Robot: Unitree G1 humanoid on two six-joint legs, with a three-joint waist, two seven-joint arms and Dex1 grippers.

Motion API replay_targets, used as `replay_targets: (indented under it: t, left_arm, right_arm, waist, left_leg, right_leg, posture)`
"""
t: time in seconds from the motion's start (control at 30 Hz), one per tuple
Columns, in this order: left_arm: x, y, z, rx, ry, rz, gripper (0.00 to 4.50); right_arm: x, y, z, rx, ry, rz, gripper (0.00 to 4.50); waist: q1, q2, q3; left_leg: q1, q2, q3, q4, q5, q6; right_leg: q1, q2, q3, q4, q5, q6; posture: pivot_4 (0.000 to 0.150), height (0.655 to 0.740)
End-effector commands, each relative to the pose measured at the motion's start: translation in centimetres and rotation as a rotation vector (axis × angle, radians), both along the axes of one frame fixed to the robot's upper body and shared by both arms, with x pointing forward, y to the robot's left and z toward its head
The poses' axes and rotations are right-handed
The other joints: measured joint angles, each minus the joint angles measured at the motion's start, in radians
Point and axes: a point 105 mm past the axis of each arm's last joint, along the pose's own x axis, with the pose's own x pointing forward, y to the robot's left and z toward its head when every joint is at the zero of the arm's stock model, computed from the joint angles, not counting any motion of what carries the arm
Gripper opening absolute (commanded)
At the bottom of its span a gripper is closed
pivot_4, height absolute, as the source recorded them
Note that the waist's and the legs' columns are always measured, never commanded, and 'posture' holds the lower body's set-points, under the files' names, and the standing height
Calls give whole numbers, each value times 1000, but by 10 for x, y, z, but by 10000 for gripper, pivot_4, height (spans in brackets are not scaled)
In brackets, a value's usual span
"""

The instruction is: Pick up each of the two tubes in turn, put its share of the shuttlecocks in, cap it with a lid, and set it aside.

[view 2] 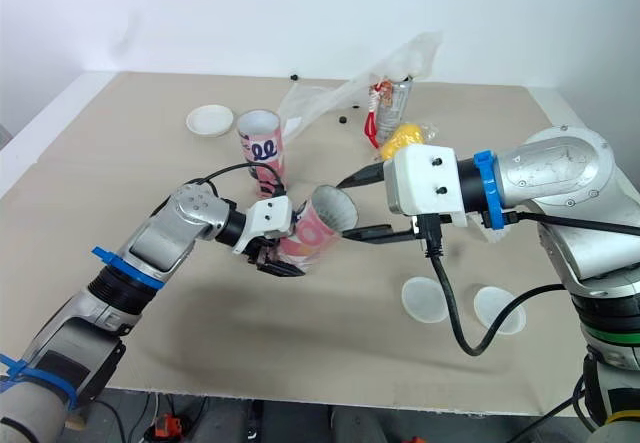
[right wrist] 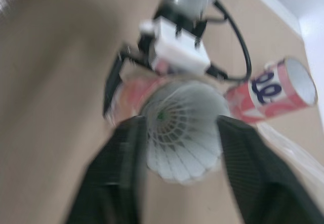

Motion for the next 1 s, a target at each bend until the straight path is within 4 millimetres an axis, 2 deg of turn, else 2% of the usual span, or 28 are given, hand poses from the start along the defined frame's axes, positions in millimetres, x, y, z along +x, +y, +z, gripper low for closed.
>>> replay_targets:
  t: [0.03,0.17,0.23,0.3,0.4,0.43,0.5,0.53,0.6,0.7,0.77,1.0]
  left_arm:
    - [2,0,6,-5,-34,2,34308]
    - [4,1,4,15,-48,-7,34308]
    - [4,1,4,38,-62,-25,34308]
    - [4,0,5,50,-70,-37,34308]
    - [4,-1,5,55,-69,-48,34308]
    - [4,-1,5,59,-69,-53,34308]
    - [4,-3,6,58,-64,-58,34308]
    - [4,-4,6,56,-62,-60,34308]
    - [4,-5,7,55,-59,-61,34308]
    - [4,-6,8,48,-50,-62,34308]
    - [4,-6,8,47,-46,-61,34308]
    - [4,-7,6,41,-37,-58,34308]
  right_arm:
    - [-7,-7,27,118,31,-30,43707]
    - [-1,-24,40,244,196,-136,43707]
    - [5,-32,36,261,268,-179,43707]
    - [13,-33,29,241,261,-185,43707]
    - [21,-27,18,163,221,-165,36317]
    - [23,-21,14,134,216,-147,31729]
    - [27,-10,3,56,203,-114,26511]
    - [29,-6,-2,25,197,-103,22080]
    - [32,-1,-8,-33,178,-74,17731]
    - [36,9,-14,-117,147,-25,6158]
    - [37,14,-20,-177,143,11,1484]
    - [52,39,-37,-343,92,93,1484]
  waist:
    - [0,0,0]
    - [0,0,0]
    - [0,0,0]
    - [0,0,0]
    - [-1,0,0]
    - [-1,1,0]
    - [-1,1,0]
    - [-2,1,0]
    - [-2,1,0]
    - [-1,1,0]
    - [-1,1,0]
    - [-2,1,0]
  left_leg:
    - [0,0,0,0,0,0]
    - [0,0,0,0,0,0]
    - [0,0,0,0,0,0]
    - [0,0,0,0,0,0]
    - [0,0,0,0,0,0]
    - [0,0,0,0,0,0]
    - [0,0,0,0,0,0]
    - [0,0,0,0,0,0]
    - [0,0,0,0,0,0]
    - [0,0,0,0,0,0]
    - [-1,0,0,0,0,0]
    - [-1,0,-1,1,0,0]
  right_leg:
    - [0,0,0,0,0,0]
    - [0,0,0,0,0,0]
    - [0,0,0,0,1,-1]
    - [0,0,0,0,1,-1]
    - [0,0,0,0,1,0]
    - [0,0,0,0,1,0]
    - [0,0,0,0,1,0]
    - [-1,0,0,0,1,0]
    - [-1,0,0,0,0,0]
    - [-1,0,0,0,0,0]
    - [-1,0,0,0,0,0]
    - [-1,0,-2,1,1,0]
  posture:
    - [1500,7400]
    - [1500,7400]
    - [1500,7400]
    - [1500,7400]
    - [1500,7400]
    - [1500,7400]
    - [1500,7400]
    - [1500,7400]
    - [1500,7400]
    - [1500,7400]
    - [1500,7400]
    - [1500,7400]
